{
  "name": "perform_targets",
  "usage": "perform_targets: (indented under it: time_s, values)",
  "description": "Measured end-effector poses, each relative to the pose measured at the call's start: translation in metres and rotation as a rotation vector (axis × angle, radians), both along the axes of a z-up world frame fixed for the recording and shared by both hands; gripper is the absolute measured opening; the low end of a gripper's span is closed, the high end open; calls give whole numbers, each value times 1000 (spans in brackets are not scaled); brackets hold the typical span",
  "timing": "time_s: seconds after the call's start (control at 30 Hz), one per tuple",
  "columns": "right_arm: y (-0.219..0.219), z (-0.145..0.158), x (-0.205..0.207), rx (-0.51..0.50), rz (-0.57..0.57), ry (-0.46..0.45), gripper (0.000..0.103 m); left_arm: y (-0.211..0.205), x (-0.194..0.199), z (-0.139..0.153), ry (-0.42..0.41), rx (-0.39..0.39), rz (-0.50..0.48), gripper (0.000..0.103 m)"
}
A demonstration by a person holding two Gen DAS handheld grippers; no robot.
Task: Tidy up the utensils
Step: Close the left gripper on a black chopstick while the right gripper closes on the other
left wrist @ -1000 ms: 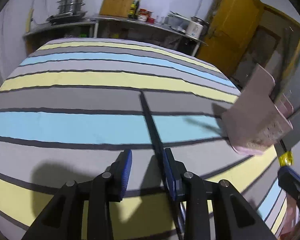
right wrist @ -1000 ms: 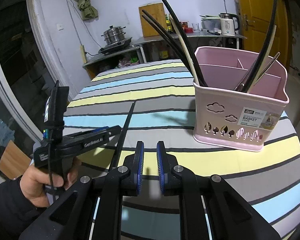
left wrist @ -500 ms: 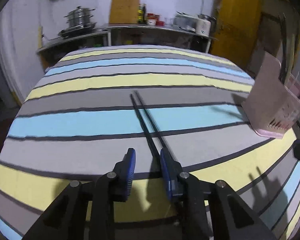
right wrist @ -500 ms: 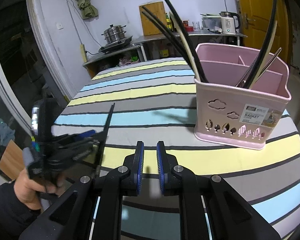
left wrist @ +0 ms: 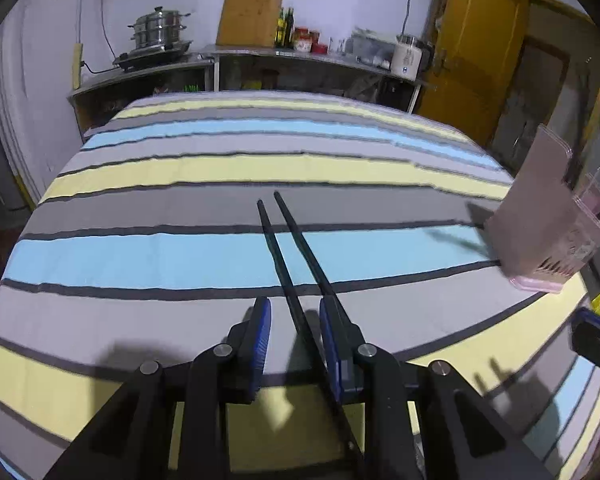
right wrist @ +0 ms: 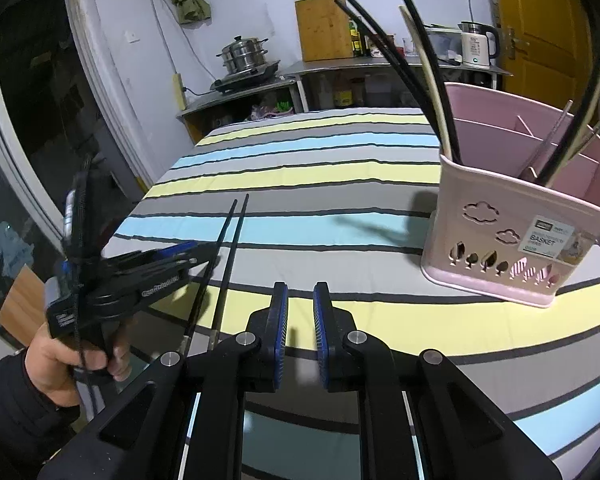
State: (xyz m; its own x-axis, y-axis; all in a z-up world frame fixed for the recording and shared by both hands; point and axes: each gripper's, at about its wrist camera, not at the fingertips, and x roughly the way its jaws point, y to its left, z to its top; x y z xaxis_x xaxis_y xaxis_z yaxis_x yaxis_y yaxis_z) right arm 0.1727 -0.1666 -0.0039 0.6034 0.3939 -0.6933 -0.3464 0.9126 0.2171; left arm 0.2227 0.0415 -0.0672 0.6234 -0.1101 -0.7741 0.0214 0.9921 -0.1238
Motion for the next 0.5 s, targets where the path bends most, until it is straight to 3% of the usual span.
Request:
perform_targets:
  time_s: [0.1,0.13,0.17,0.5]
  values:
    - [4,-1,0,-5,6,0,13,-1,7,0,-7,39,-4,21]
    - [3,-2,1,-6,7,2,13,-1,8,0,-6,59,-1,12]
    - [5,-3,1,-7,7,7,13,1,8,-1,-7,66,4,9]
    - [46,-14,24,-13,95,22,13,60,-12,-2,-1,-5,40,6]
